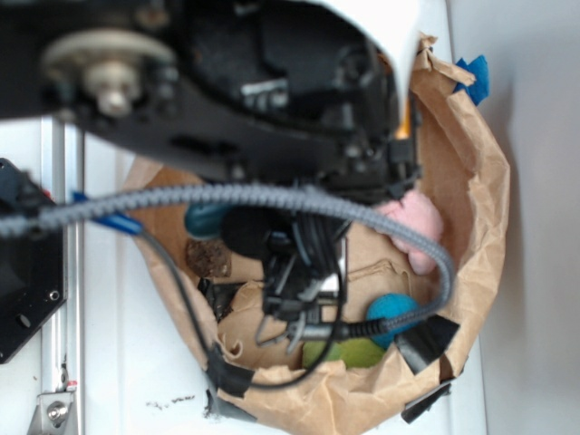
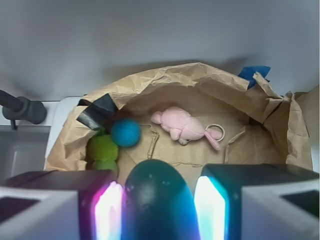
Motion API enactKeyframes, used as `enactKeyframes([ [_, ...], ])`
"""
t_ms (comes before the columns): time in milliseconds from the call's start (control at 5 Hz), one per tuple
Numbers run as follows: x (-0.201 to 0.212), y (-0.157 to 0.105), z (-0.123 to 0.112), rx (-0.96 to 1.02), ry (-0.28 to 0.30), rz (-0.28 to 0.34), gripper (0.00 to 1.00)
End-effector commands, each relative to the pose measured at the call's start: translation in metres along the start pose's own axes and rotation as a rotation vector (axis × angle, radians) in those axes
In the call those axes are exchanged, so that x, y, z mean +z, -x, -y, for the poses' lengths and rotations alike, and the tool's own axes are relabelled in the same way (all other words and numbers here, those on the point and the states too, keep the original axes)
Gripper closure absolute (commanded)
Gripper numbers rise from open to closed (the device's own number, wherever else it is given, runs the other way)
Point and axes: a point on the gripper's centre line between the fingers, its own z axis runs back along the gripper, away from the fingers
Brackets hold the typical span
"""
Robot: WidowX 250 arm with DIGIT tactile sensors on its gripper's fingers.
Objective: Grab the plastic pickle.
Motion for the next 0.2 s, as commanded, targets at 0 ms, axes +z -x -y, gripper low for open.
enactKeyframes([
  [0,0.0062,-0.0073,0.0069,-0.015,-0.037,0.057,1.00],
])
